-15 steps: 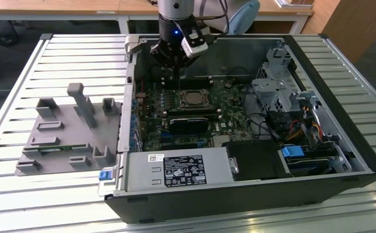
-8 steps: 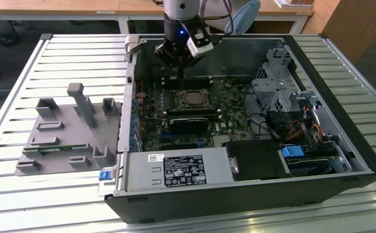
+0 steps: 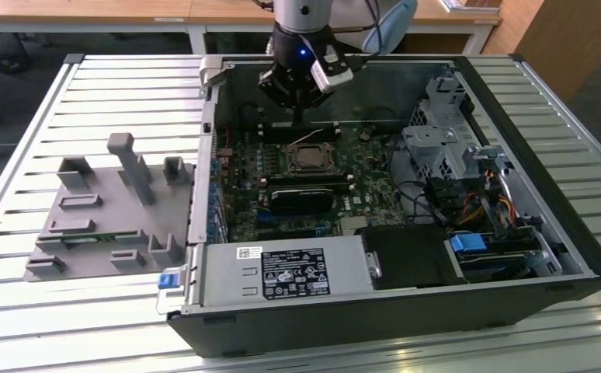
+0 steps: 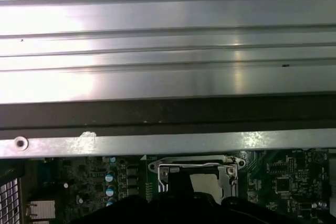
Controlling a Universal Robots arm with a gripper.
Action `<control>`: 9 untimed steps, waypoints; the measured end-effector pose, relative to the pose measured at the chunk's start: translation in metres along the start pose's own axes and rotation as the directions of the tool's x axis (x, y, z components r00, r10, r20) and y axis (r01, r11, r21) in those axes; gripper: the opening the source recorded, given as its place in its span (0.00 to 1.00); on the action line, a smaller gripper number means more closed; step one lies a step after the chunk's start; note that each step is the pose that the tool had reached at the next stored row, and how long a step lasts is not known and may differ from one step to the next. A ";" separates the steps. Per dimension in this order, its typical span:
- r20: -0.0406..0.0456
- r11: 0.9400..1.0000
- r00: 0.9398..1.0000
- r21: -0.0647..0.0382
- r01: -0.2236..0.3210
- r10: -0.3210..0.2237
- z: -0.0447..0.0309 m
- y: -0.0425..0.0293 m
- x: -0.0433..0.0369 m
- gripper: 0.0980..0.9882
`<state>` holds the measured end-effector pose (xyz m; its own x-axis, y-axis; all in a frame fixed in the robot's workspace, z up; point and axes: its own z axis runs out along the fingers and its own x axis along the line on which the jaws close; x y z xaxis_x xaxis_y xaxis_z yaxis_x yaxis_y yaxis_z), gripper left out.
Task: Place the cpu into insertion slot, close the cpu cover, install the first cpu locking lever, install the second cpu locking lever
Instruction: 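Install the first cpu locking lever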
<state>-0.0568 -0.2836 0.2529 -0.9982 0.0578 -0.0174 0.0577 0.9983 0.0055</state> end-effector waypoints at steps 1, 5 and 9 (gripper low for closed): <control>-0.001 1.000 1.000 -0.011 0.000 0.000 0.0004 -0.0001 -0.0002 0.01; -0.001 0.999 1.000 -0.032 -0.001 0.001 0.0032 -0.0005 -0.0004 0.01; 0.002 0.999 1.000 -0.032 0.000 0.000 0.0066 -0.0005 -0.0010 0.01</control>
<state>-0.0557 -0.2841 0.2463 -0.9981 0.0582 -0.0191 0.0575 0.9977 0.0372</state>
